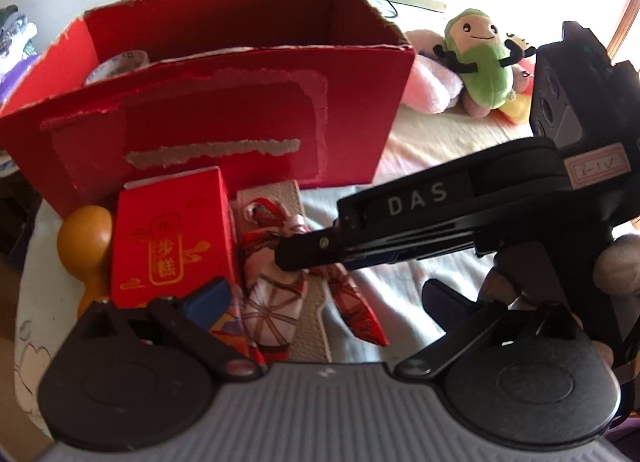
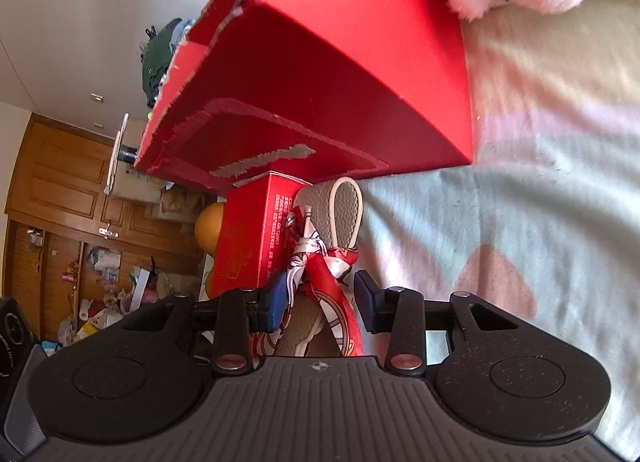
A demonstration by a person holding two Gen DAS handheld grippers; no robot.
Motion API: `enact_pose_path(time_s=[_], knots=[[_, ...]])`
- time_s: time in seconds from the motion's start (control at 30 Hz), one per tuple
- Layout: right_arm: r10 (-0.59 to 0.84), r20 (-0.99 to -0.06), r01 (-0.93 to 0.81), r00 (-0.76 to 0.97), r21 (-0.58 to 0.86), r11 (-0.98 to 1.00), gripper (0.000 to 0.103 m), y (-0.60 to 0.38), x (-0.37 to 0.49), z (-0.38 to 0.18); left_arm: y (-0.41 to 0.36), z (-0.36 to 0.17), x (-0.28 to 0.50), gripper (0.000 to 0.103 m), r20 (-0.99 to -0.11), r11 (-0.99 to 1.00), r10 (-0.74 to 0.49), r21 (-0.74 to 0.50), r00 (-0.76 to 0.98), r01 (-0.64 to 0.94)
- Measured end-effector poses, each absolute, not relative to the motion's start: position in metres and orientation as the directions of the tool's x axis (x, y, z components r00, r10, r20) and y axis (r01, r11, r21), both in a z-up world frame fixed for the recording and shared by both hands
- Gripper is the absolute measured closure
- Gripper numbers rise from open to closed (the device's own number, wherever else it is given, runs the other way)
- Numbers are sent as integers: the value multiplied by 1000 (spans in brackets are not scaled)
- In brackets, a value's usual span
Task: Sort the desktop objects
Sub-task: 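Move the right gripper toward the scarf-wrapped item with the beige strap, then grasp the beige strap of the scarf-wrapped item with the right gripper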
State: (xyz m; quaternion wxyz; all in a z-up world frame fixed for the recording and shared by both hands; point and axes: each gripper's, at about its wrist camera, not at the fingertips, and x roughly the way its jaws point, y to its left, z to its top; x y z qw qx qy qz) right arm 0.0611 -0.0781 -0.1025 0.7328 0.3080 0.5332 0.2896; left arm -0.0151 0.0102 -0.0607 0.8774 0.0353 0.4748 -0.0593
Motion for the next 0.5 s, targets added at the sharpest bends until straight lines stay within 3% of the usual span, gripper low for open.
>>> enact_pose_path(time_s=[0.13, 0.2, 0.3, 0.5], knots=[[771, -595, -84, 226, 777, 624, 63, -73, 64, -108, 16, -59, -11, 1, -837, 992, -82, -18, 541, 121], [774, -594, -84, 218, 779, 622, 72, -73, 65, -107, 18, -58, -11, 1, -838, 992, -96, -36, 537, 121], [780, -586, -105, 220, 781, 616, 77, -77, 61, -103, 15, -56, -9, 1, -837, 989, -116, -48, 534, 140], [765, -592, -112, 254, 767, 631, 79, -90, 53, -93, 5, -56, -7, 1, -838, 984, -125, -37, 531, 172]])
